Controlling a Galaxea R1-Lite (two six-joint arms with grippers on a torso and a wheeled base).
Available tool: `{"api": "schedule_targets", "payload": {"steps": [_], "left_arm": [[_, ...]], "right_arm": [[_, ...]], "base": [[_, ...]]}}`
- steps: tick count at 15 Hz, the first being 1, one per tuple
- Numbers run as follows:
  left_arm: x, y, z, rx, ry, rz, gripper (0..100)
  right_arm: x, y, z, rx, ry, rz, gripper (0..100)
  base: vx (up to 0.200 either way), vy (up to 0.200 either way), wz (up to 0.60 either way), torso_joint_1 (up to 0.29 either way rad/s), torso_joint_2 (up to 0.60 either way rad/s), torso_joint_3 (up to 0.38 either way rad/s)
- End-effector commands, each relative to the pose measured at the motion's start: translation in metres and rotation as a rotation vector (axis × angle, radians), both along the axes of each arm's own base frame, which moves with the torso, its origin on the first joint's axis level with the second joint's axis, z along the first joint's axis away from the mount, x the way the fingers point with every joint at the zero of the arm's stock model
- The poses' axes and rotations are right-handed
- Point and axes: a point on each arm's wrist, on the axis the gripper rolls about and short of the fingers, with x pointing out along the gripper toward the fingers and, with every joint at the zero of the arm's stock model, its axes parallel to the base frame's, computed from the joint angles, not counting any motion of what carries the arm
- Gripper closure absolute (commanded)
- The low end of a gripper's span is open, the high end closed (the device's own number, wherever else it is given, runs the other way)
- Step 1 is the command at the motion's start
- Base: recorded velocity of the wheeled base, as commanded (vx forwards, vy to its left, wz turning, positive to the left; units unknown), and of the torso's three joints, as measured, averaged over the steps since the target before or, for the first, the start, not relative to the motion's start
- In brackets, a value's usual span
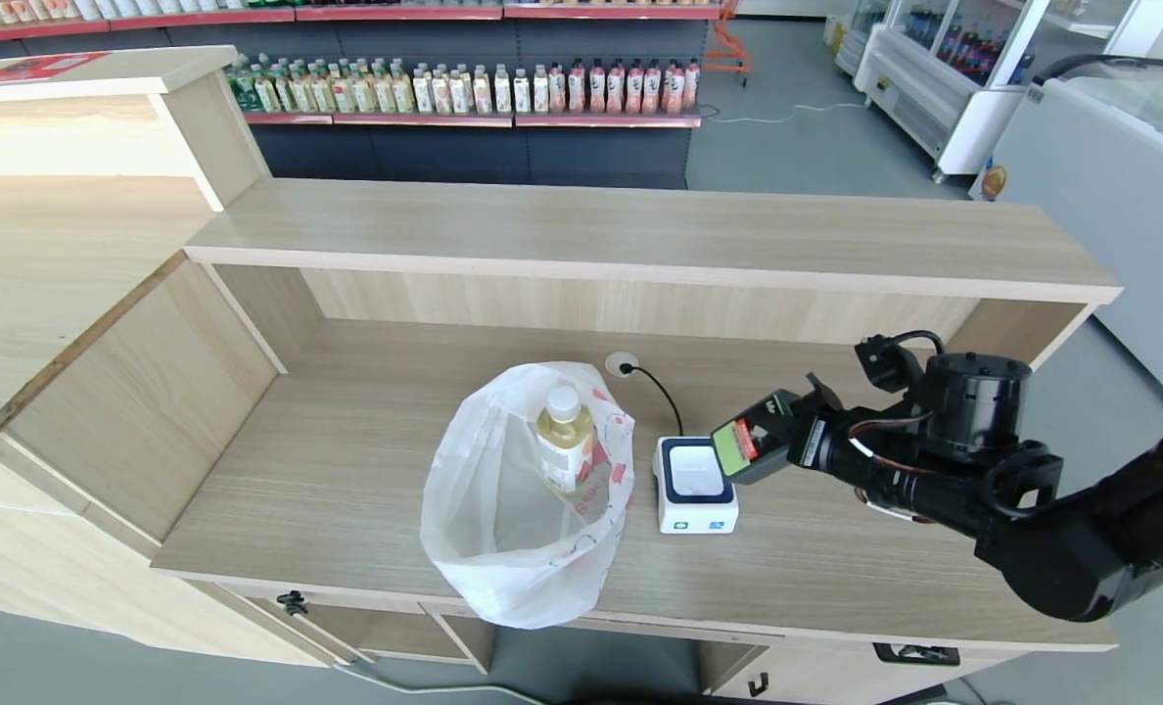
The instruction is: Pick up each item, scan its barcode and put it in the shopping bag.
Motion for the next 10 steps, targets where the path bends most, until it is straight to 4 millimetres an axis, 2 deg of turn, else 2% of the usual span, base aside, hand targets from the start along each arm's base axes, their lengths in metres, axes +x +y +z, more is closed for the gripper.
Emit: {"api": "schedule_targets", "payload": {"steps": [1,10], "left_arm": [[0.0,0.0,0.0,0.0,0.0,0.0,0],[0.0,0.0,0.0,-0.002,0.0,0.0,0]], "right_arm": [[0.011,0.004,-0.019,-0.032,0.024,0.003,100],[0.025,0.012,-0.043,-0.062,0.028,-0.015,100]], "base": [[0.0,0.0,0.0,0.0,0.0,0.0],[0.0,0.0,0.0,0.0,0.0,0.0]]}}
